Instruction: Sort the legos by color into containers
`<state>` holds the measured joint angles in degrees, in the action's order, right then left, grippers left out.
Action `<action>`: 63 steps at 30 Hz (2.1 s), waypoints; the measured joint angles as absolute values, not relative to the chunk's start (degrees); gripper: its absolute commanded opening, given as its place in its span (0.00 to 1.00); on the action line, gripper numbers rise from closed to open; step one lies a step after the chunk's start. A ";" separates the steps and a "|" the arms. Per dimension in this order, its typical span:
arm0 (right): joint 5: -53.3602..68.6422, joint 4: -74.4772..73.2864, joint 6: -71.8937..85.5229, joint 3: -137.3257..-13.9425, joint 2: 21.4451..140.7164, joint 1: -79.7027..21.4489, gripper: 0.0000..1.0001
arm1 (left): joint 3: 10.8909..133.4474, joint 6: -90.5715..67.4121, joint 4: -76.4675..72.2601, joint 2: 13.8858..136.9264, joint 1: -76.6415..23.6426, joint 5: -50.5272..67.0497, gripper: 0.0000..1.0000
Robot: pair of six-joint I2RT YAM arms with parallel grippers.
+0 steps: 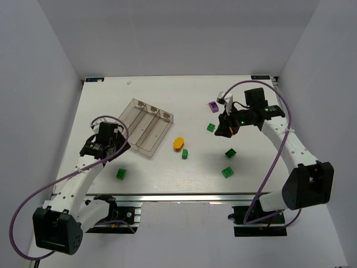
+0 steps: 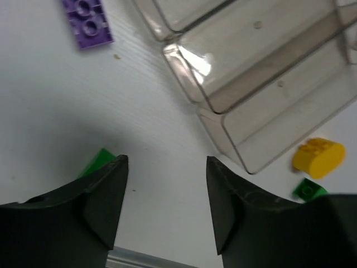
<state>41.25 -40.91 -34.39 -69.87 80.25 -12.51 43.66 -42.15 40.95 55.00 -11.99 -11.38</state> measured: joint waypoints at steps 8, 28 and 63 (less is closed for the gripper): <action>35.18 -35.18 -26.89 -68.03 80.18 -15.90 0.59 | 44.84 -43.33 44.80 61.17 -9.21 -21.08 0.75; 29.65 -31.46 -22.68 -65.41 79.00 -16.47 0.62 | 44.86 -30.39 29.85 79.07 3.53 -17.30 0.82; 29.50 -32.95 -24.84 -66.24 79.00 -16.47 0.05 | 43.13 -27.27 26.37 61.87 6.94 -11.81 0.06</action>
